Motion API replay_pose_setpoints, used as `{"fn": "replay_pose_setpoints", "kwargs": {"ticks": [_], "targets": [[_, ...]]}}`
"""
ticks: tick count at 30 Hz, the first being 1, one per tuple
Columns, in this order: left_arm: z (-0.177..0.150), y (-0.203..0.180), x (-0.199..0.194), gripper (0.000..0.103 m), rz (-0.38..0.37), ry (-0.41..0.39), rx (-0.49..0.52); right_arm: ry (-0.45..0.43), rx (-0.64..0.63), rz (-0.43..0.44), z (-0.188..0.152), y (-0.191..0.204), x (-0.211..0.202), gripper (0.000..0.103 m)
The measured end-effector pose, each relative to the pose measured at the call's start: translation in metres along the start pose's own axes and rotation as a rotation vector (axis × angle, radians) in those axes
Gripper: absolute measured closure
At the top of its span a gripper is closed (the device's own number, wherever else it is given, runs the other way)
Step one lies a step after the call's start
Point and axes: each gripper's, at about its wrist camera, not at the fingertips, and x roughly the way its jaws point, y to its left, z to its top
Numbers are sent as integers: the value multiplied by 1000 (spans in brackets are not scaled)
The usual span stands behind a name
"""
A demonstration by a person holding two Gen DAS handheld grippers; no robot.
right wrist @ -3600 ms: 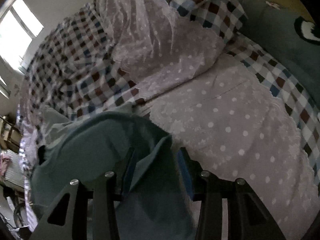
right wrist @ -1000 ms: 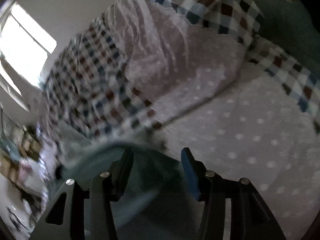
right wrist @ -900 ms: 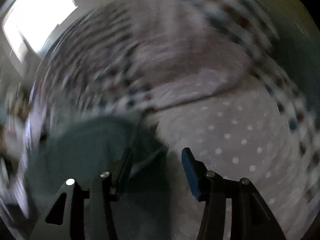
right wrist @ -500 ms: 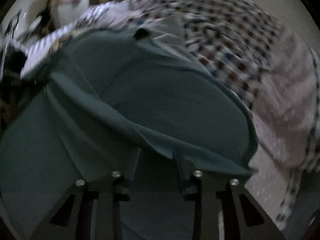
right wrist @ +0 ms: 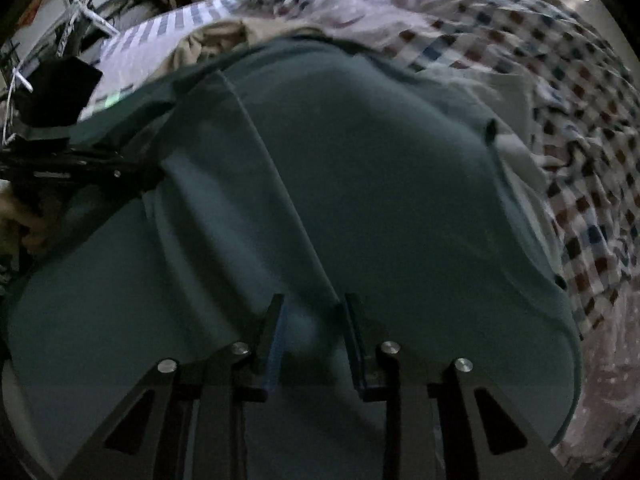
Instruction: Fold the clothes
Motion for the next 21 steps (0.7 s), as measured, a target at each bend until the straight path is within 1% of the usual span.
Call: {"fn": "replay_pose_setpoints", "kwargs": {"ticks": [3,5,8,12,14,16,18,19,20,21], "targets": [[0,0,1,97,-3,1,-4,24,-8,-25,7,-2,5,79],[0,1,1,97,-5,1,-6,25,7,-35,11,-6,4,80],[1,1,2,97,-7,1,-9,29,28,-36,16,-9,2,80],[2,1,2,97,-7,1,-9,83,-2,-17,20,-5,11,76],[2,2,2,97,-6,1,-10,94,-18,-27,21,-3,13,76],[2,2,1,97,-6,1,-10,98,-23,-35,22,-2,13,79],[1,3,0,97,-6,1,-10,96,-46,-60,22,1,10,97],[1,3,0,97,-7,0,-10,97,-57,-74,22,3,8,98],[1,3,0,97,-7,0,-10,98,-64,-85,23,4,6,102],[1,3,0,97,-7,0,-10,98,-72,-95,23,5,3,102]]}}
